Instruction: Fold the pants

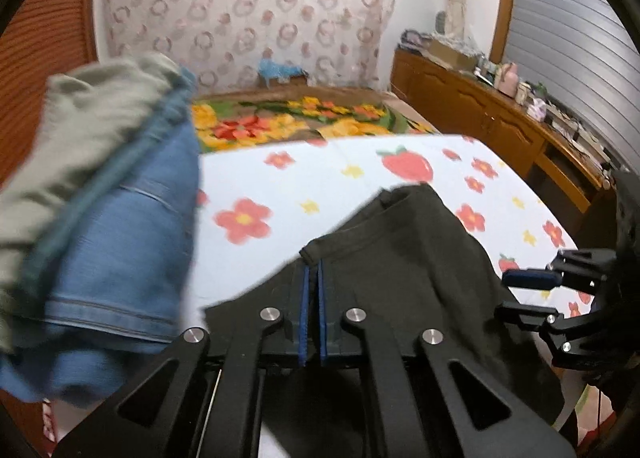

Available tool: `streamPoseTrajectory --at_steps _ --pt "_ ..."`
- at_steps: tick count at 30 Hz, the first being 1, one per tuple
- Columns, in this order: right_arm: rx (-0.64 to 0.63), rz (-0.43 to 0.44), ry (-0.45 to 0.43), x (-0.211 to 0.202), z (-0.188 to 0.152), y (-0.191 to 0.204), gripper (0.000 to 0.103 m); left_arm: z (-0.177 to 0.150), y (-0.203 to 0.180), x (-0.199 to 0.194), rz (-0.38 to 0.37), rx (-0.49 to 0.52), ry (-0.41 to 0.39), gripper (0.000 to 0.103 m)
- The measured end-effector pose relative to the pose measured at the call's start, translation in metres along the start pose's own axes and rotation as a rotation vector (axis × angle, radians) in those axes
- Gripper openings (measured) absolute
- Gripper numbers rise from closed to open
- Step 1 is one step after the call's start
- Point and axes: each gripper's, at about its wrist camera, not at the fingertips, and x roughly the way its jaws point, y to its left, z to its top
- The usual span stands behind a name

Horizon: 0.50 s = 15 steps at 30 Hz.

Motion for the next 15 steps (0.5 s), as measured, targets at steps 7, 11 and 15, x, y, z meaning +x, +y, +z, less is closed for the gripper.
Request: streamPoseTrajectory --at_steps 7,11,15 --pt "-0.004 0.004 0.006 0.001 -0.001 0.001 0.035 0.007 0.025 -0.014 0.109 -0.009 -0.017 0.004" --pt "-0.007 0.009 0.009 0.0 -0.001 0.002 0.035 0.003 0.033 -0.006 0.138 -0.019 -0.005 0.004" --pt "-0.01 0.014 0.008 -0.002 0.0 0.004 0.035 -0.002 0.032 -0.001 0.126 -0.033 0.008 0.005"
